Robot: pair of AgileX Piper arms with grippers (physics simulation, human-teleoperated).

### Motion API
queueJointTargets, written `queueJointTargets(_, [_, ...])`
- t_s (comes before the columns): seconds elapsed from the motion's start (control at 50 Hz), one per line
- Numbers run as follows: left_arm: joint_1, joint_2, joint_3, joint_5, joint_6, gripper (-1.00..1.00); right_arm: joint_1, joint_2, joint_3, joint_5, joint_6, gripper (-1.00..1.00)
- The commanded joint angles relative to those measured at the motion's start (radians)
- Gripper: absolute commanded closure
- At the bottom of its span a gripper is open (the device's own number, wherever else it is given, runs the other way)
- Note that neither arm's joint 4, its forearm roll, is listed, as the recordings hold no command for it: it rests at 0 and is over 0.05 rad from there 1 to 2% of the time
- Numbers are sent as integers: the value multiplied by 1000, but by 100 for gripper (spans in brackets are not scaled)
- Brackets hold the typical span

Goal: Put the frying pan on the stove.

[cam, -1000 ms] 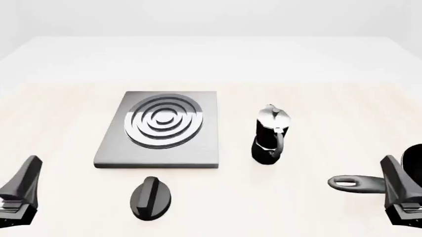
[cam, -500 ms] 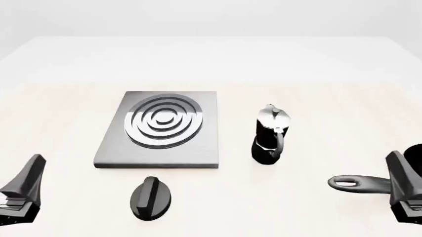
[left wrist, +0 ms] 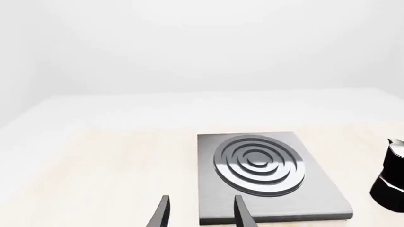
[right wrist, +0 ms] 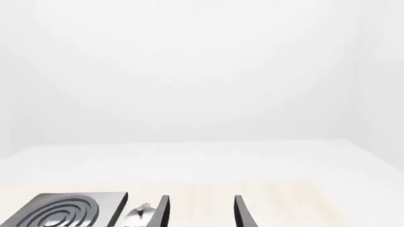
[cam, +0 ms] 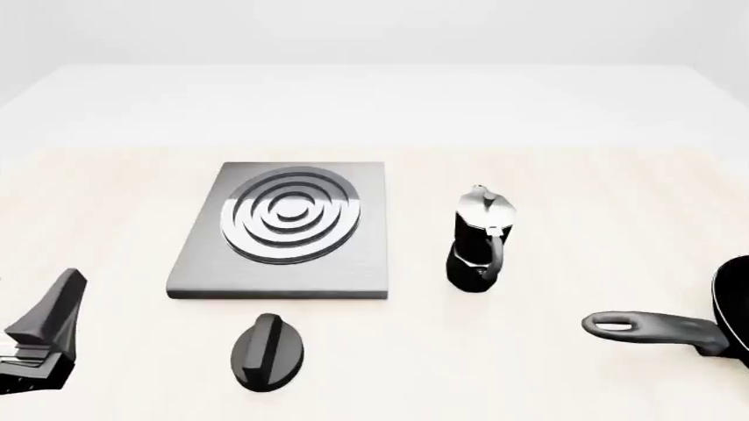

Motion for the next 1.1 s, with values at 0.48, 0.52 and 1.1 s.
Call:
queueJointTargets(0.48, [-62, 140, -59, -55, 50, -100, -27, -1, -572, 278, 45, -100])
queueJointTargets(0.52, [-65, 138, -62, -48, 51, -100, -27, -1, -612, 300, 46, -100])
queueJointTargets(1.1, [-248, 425, -214, -164, 120, -100, -104, -1, -1284, 634, 139, -100])
